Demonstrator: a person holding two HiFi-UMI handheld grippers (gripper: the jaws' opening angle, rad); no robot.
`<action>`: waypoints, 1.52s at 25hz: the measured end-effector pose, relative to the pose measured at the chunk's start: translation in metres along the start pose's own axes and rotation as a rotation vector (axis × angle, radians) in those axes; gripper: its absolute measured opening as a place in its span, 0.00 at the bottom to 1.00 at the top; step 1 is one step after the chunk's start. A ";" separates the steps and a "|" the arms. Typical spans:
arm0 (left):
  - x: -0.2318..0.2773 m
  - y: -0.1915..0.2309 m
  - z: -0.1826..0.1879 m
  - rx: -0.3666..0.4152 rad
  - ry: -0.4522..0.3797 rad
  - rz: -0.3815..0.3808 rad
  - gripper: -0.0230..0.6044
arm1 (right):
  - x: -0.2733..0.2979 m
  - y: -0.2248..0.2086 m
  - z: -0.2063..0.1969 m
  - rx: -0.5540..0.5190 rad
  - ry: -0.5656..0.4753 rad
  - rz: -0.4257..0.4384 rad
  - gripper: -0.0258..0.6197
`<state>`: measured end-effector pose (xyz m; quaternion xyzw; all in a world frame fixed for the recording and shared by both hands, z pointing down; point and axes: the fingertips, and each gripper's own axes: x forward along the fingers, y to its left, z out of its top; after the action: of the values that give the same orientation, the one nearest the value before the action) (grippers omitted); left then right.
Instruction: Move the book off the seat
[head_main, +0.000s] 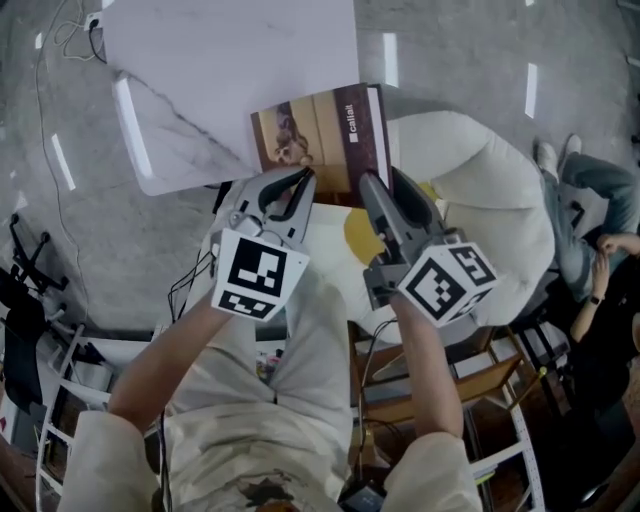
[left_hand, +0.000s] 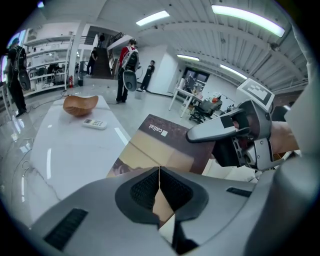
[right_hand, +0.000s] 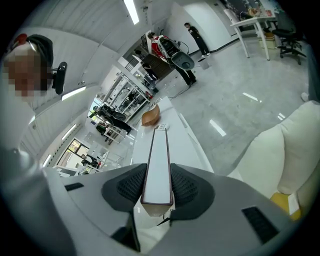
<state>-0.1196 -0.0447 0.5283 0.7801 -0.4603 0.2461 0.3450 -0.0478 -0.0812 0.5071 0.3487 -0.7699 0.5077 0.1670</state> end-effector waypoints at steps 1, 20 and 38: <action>-0.002 0.005 -0.001 0.000 0.002 0.006 0.06 | 0.006 0.003 -0.002 0.001 0.004 0.008 0.27; 0.000 0.063 -0.040 0.012 0.045 0.122 0.06 | 0.069 0.023 -0.041 -0.006 0.065 0.048 0.27; 0.044 0.074 -0.070 0.083 0.155 0.065 0.06 | 0.105 -0.037 -0.069 -0.136 0.134 -0.183 0.35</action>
<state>-0.1702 -0.0404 0.6265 0.7569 -0.4470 0.3355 0.3388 -0.1016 -0.0672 0.6256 0.3705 -0.7547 0.4592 0.2871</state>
